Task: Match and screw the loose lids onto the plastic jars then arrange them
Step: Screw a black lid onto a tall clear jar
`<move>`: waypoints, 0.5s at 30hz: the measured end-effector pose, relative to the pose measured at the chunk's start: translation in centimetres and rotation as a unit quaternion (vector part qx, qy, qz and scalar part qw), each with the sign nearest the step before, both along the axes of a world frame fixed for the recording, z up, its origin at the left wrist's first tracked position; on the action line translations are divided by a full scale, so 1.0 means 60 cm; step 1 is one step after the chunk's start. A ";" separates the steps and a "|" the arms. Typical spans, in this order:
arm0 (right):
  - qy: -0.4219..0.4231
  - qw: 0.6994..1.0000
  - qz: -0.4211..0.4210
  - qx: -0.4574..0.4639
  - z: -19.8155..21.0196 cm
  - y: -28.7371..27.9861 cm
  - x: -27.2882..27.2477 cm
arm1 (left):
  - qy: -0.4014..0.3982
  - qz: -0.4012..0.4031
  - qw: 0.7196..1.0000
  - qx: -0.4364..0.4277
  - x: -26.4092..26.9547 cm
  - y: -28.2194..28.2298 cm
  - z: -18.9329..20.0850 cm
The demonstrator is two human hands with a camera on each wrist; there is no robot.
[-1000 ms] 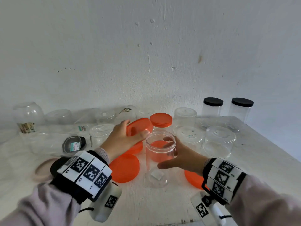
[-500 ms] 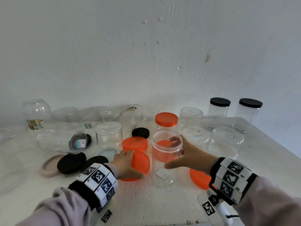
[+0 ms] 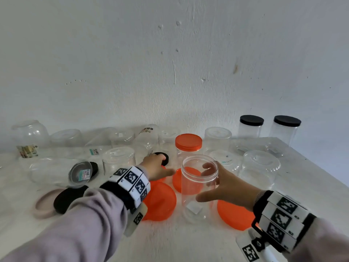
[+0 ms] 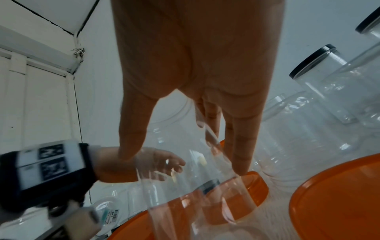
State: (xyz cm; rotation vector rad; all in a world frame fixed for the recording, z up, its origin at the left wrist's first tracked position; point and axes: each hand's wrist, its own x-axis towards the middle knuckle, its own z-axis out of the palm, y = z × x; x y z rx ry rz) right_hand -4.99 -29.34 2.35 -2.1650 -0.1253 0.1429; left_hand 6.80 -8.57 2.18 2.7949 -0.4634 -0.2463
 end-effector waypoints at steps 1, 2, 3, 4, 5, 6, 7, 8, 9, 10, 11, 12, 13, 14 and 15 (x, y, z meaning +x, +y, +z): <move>0.003 1.000 0.000 0.005 0.000 -0.002 0.001 | -0.005 0.004 1.000 0.003 0.016 -0.010 0.003; 0.005 1.000 0.001 0.008 0.000 -0.006 0.003 | -0.008 0.009 1.000 0.015 0.035 -0.020 0.005; 0.004 1.000 0.002 0.007 -0.001 -0.007 0.003 | -0.011 0.014 0.999 0.035 0.051 -0.027 0.004; 0.001 1.000 0.003 0.000 -0.002 -0.009 0.006 | -0.013 0.018 0.998 0.059 0.069 -0.035 0.004; -0.003 1.000 0.007 -0.011 -0.003 -0.010 0.006 | -0.014 0.018 0.996 0.084 0.085 -0.039 0.001; -0.006 1.000 0.011 -0.019 -0.004 -0.011 0.006 | -0.013 0.018 0.994 0.109 0.100 -0.043 -0.003; -0.008 1.000 0.012 -0.021 -0.005 -0.014 0.008 | -0.015 0.018 0.991 0.130 0.118 -0.049 -0.007; -0.009 1.000 0.013 -0.020 -0.007 -0.016 0.008 | -0.016 0.019 0.989 0.146 0.133 -0.051 -0.014; -0.010 1.000 0.013 -0.015 -0.009 -0.020 0.009 | -0.017 0.020 0.986 0.162 0.149 -0.057 -0.021; -0.008 1.000 0.014 -0.010 -0.010 -0.021 0.009 | -0.017 0.020 0.984 0.178 0.161 -0.059 -0.026; -0.005 1.000 0.016 -0.007 -0.010 -0.023 0.010 | -0.021 0.019 0.981 0.194 0.172 -0.063 -0.030; -0.001 1.000 0.020 -0.004 -0.011 -0.026 0.010 | -0.020 0.019 0.977 0.210 0.183 -0.068 -0.035; 0.002 1.000 0.026 -0.002 -0.010 -0.026 0.011 | -0.017 0.021 0.974 0.223 0.192 -0.072 -0.038; 0.005 1.000 0.031 -0.001 -0.010 -0.029 0.012 | -0.010 0.021 0.971 0.236 0.199 -0.077 -0.041; 0.005 0.999 0.036 -0.002 -0.009 -0.030 0.012 | -0.007 0.023 0.969 0.244 0.206 -0.078 -0.045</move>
